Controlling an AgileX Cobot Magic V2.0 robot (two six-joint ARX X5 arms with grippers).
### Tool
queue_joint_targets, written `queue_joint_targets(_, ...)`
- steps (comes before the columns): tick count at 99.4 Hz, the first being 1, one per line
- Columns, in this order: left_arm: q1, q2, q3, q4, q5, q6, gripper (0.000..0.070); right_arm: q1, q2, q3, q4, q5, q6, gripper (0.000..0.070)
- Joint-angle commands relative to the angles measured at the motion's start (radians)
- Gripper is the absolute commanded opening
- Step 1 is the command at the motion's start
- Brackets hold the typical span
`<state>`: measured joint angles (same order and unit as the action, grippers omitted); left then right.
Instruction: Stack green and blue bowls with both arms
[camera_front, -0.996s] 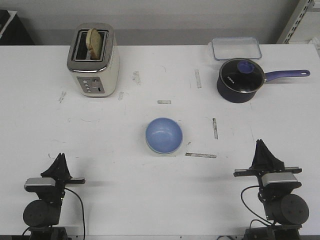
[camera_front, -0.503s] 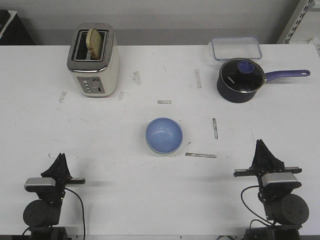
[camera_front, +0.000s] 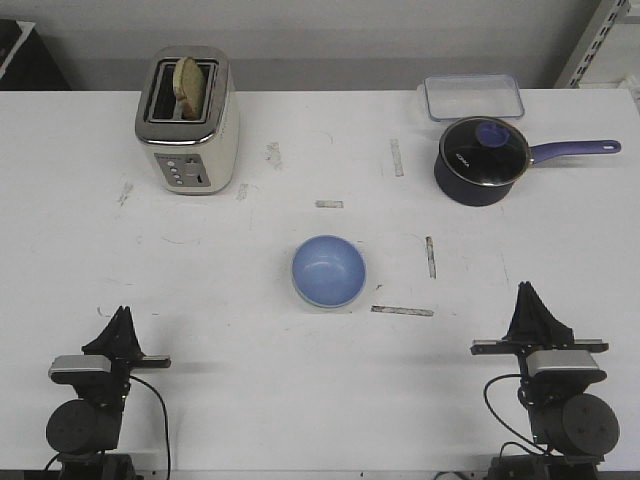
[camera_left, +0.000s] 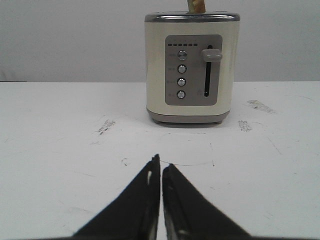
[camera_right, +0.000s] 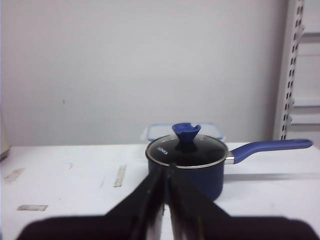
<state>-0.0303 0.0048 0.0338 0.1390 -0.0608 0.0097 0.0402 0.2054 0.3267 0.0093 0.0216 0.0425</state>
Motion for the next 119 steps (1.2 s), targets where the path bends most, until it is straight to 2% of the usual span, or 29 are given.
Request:
queue_joint_targets(1,-0.001,-0.002,-0.021,0.012,0.002,0.005,0.0003,-0.016,-0.023,-0.027,0.008,-0.009,0.013,0.0001)
queue_joint_targets(30,-0.001,-0.002,-0.021,0.013,0.001,0.005,0.0003,-0.050,-0.156,-0.233,0.037,-0.075,0.013,0.0001)
queue_joint_targets(42,-0.001,-0.002,-0.021,0.013,0.001,0.005,0.0003,-0.051,-0.206,-0.314,0.070,-0.076,0.013,0.0001)
queue_joint_targets(57,-0.001,-0.002,-0.021,0.014,0.001,0.005,0.0003,-0.051,-0.204,-0.314,0.011,-0.073,0.013,0.0001)
queue_joint_targets(119,-0.001,-0.002,-0.021,0.013,0.001,0.005,0.0003,-0.051,-0.204,-0.314,0.061,-0.074,0.013,0.0001)
